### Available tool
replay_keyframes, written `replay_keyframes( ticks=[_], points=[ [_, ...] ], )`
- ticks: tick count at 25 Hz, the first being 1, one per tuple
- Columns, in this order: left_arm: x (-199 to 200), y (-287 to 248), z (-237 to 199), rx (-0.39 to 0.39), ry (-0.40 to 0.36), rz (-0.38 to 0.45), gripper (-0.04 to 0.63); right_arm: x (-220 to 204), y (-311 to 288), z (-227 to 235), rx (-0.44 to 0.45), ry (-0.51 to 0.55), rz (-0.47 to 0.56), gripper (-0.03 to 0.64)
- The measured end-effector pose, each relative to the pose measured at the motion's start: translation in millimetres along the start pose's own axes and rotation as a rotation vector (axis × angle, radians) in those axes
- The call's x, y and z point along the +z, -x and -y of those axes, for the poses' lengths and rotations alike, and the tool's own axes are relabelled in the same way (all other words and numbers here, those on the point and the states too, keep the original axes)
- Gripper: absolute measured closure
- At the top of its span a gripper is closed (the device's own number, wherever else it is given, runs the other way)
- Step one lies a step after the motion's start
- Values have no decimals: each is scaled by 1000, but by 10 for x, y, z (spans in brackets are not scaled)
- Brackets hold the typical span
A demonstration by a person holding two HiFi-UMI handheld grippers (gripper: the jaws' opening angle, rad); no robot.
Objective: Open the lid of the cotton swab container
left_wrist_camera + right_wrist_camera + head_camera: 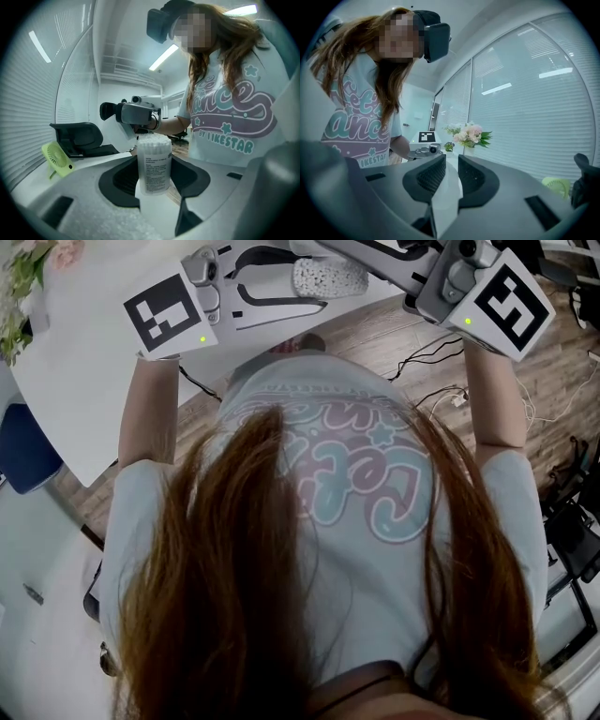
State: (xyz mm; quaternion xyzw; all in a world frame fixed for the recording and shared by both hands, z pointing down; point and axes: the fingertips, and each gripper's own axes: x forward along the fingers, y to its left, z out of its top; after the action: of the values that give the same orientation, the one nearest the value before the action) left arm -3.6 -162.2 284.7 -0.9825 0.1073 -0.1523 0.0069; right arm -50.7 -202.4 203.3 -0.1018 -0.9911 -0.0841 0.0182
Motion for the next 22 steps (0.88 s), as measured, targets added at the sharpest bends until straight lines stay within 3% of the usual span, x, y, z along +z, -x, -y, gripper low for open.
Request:
replay_keyframes(
  ticks=[16, 22],
  points=[
    [88, 1, 45, -8, 0, 31, 407, -22, 31, 88, -10, -39, 10, 607],
    [71, -10, 60, -9, -6, 38, 406, -74, 11, 83, -20, -6, -5, 611]
  ],
)
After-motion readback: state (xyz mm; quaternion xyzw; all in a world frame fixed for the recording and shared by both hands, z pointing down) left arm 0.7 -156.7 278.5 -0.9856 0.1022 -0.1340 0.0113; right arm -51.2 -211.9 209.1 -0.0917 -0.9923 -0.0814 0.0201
